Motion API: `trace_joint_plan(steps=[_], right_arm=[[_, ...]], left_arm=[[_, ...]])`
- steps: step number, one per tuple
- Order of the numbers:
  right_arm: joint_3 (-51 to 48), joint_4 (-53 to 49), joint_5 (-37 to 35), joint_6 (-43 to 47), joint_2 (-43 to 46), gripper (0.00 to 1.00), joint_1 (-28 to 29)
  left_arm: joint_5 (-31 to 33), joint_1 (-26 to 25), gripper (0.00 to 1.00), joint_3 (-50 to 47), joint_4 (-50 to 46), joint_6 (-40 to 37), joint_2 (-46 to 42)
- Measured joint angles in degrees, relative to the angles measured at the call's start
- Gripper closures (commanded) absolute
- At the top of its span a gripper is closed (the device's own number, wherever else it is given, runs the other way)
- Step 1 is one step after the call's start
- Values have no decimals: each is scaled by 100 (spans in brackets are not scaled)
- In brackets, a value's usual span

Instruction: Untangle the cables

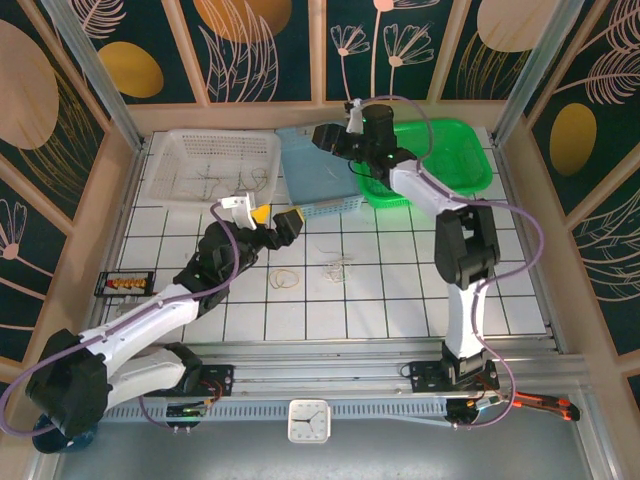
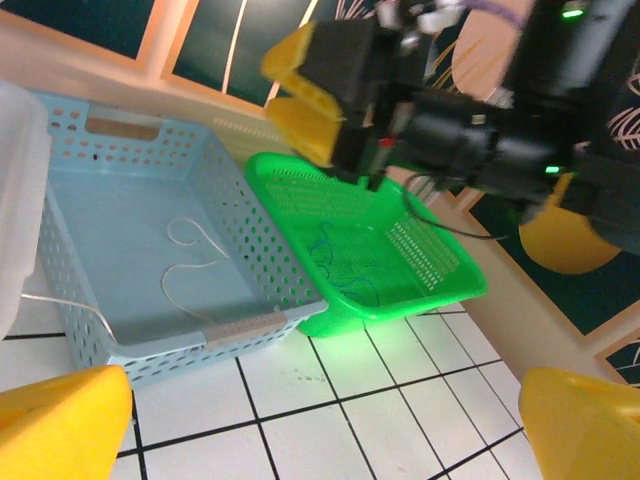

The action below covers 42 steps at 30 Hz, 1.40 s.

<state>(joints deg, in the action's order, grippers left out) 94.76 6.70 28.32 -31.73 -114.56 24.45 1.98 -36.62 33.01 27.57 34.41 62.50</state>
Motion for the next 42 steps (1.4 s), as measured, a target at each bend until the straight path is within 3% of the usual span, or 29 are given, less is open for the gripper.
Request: trace_joint_plan(steps=[4,9,22,29,42], right_arm=[[-922,127,-125,63,914,46,157],[-1200,31,-293,376,1189,46,501],[199,-1829,-1032,1843,-595,46,778],[752,-2396,-1093,2284,-1067,46,997],[1185,-2538,-1025,2439,-1353,49,1172]], left_arm=[[2,74,1,61,-210,68,57],[24,278,1,105,-531,219,57],[-560,1591,1,85,-769,931,94],[-758,1853,1,52,-761,1058,101],[-866,1965,1,-63,-623,1182,157]])
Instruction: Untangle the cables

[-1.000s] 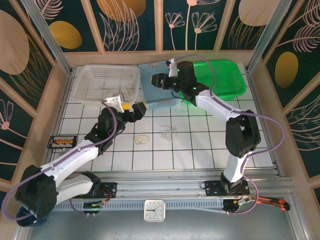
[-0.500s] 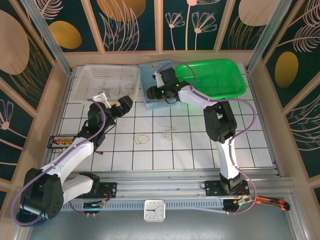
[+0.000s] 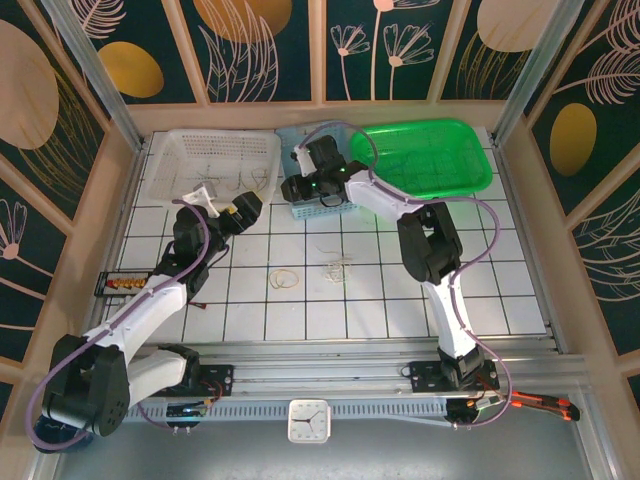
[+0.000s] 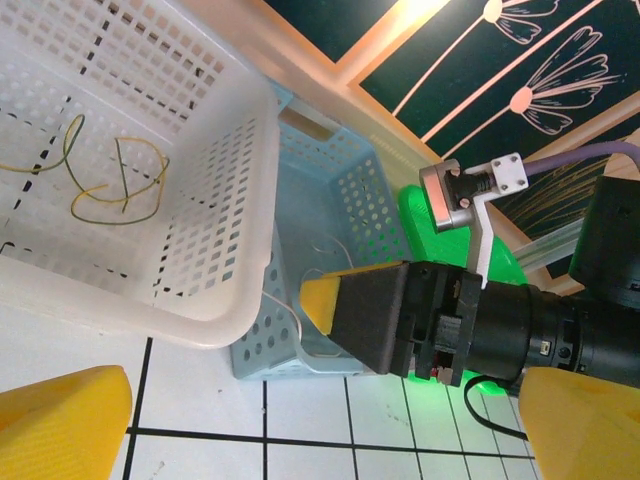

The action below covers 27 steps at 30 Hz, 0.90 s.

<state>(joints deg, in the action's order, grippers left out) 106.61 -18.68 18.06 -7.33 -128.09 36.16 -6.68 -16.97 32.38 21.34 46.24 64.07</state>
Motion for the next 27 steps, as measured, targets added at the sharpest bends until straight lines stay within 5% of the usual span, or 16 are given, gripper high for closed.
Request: trace_joint_plan(steps=[8,19,27], right_arm=[[203,-94,44,-4,-267,60,28],[369,-127,175,-59,-332,100,33],[391,-114,197,-74,-332,100,7]], left_arm=[[-48,22,1,-109,214,90,11],[-66,46,1,-223,271,160,11],[-66,59,1,-229,297,168,11]])
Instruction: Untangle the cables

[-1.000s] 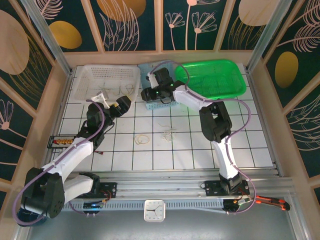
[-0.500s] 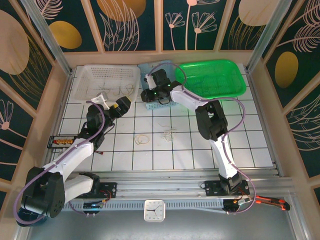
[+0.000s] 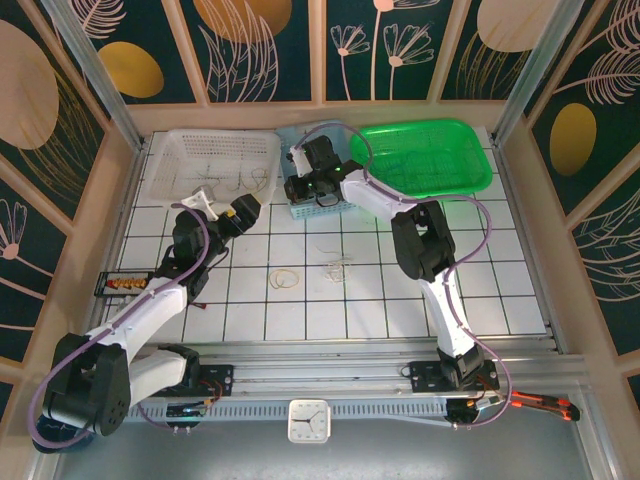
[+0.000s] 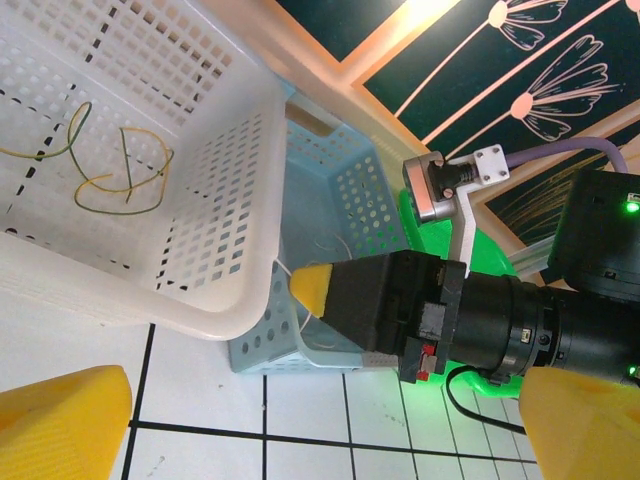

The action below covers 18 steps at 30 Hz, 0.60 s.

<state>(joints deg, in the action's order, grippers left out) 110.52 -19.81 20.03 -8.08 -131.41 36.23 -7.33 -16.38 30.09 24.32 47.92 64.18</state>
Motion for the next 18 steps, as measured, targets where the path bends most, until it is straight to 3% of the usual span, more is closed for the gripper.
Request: trace_joint_plan(steps=[13,18], right_arm=[[-1021,1078,470,-935,275,100,-828],[-955,1139,391,-1095,269,59,-966]], left_arm=[[-22,0,1,0,2,-2,0],[-90,0,1,0,2,-2,28]])
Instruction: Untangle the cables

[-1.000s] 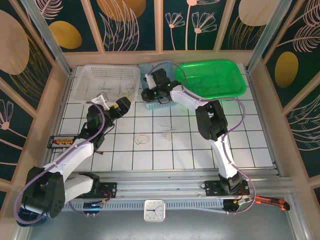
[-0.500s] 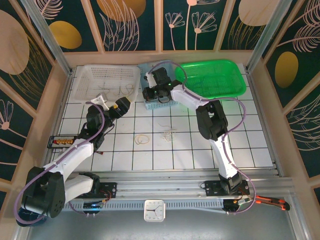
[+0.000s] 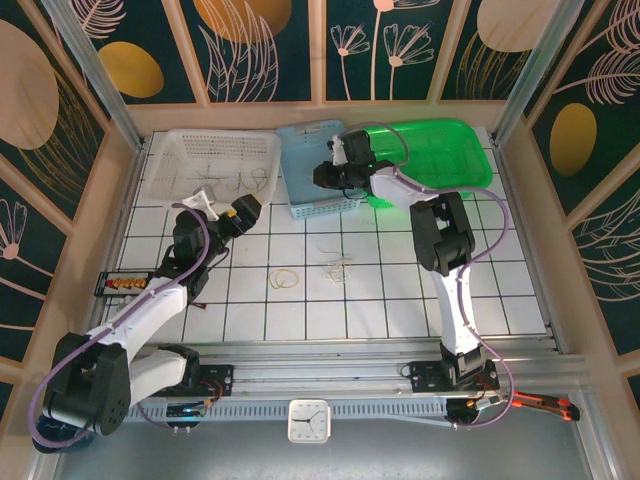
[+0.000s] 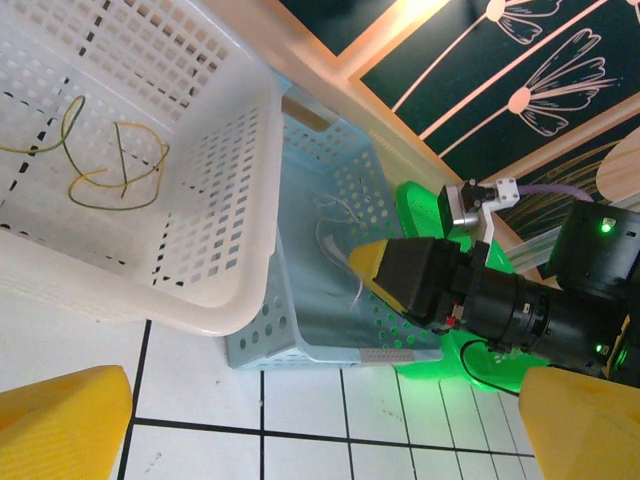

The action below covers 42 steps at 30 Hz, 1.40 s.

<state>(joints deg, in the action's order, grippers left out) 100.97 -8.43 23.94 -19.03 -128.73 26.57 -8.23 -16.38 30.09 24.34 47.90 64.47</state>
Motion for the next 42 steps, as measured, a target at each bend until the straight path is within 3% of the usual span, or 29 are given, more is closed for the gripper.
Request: trace_joint_plan(steps=[3,13,21,26,33,42], right_arm=[[131,-35,-48,11,0,52,44],[-114,-144,-190,129,459,53,271],[-2188,289,-450,184,2490,54,1327],[-3469,612,-752,17,3198,54,2052],[-4050,551,-1515,-22,3132,54,2924],[-4050,531,-2004,184,2490,54,2935]], left_arm=[[-79,0,1,0,0,0,50],[-238,0,1,2,-9,-7,96],[-247,0,1,-144,-37,-92,17],[-245,0,1,-382,-146,-133,-83],[-223,0,1,-634,-210,-131,-212],[-179,0,1,-704,-208,-129,-315]])
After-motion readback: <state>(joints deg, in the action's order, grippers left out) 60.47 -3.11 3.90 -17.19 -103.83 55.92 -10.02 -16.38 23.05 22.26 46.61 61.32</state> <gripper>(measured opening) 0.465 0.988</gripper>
